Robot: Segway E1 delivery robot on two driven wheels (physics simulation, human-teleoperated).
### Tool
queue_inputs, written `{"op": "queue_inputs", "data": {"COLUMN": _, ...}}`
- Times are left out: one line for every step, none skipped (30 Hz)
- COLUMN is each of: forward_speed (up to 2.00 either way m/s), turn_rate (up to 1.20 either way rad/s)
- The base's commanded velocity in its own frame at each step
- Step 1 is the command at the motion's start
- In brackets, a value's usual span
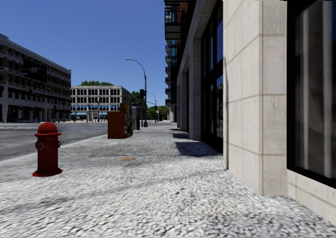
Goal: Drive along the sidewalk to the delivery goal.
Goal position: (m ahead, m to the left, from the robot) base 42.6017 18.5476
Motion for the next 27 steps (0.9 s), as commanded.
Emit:
{"op": "queue_inputs", "data": {"forward_speed": 2.00, "turn_rate": 0.00}}
{"op": "queue_inputs", "data": {"forward_speed": 2.00, "turn_rate": 0.00}}
{"op": "queue_inputs", "data": {"forward_speed": 2.00, "turn_rate": 0.00}}
{"op": "queue_inputs", "data": {"forward_speed": 2.00, "turn_rate": 0.00}}
{"op": "queue_inputs", "data": {"forward_speed": 2.00, "turn_rate": 0.00}}
{"op": "queue_inputs", "data": {"forward_speed": 2.00, "turn_rate": 0.00}}
{"op": "queue_inputs", "data": {"forward_speed": 2.00, "turn_rate": 0.00}}
{"op": "queue_inputs", "data": {"forward_speed": 2.00, "turn_rate": 0.00}}
{"op": "queue_inputs", "data": {"forward_speed": 2.00, "turn_rate": 0.00}}
{"op": "queue_inputs", "data": {"forward_speed": 2.00, "turn_rate": 0.00}}
{"op": "queue_inputs", "data": {"forward_speed": 2.00, "turn_rate": 0.00}}
{"op": "queue_inputs", "data": {"forward_speed": 2.00, "turn_rate": 0.00}}
{"op": "queue_inputs", "data": {"forward_speed": 2.00, "turn_rate": 0.00}}
{"op": "queue_inputs", "data": {"forward_speed": 2.00, "turn_rate": 0.00}}
{"op": "queue_inputs", "data": {"forward_speed": 2.00, "turn_rate": 0.00}}
{"op": "queue_inputs", "data": {"forward_speed": 2.00, "turn_rate": 0.00}}
{"op": "queue_inputs", "data": {"forward_speed": 2.00, "turn_rate": 0.00}}
{"op": "queue_inputs", "data": {"forward_speed": 2.00, "turn_rate": 0.00}}
{"op": "queue_inputs", "data": {"forward_speed": 2.00, "turn_rate": 0.00}}
{"op": "queue_inputs", "data": {"forward_speed": 2.00, "turn_rate": 0.00}}
{"op": "queue_inputs", "data": {"forward_speed": 2.00, "turn_rate": 0.00}}
{"op": "queue_inputs", "data": {"forward_speed": 2.00, "turn_rate": 0.00}}
{"op": "queue_inputs", "data": {"forward_speed": 2.00, "turn_rate": 0.00}}
{"op": "queue_inputs", "data": {"forward_speed": 2.00, "turn_rate": 0.00}}
{"op": "queue_inputs", "data": {"forward_speed": 2.00, "turn_rate": 0.00}}
{"op": "queue_inputs", "data": {"forward_speed": 2.00, "turn_rate": 0.00}}
{"op": "queue_inputs", "data": {"forward_speed": 2.00, "turn_rate": 0.00}}
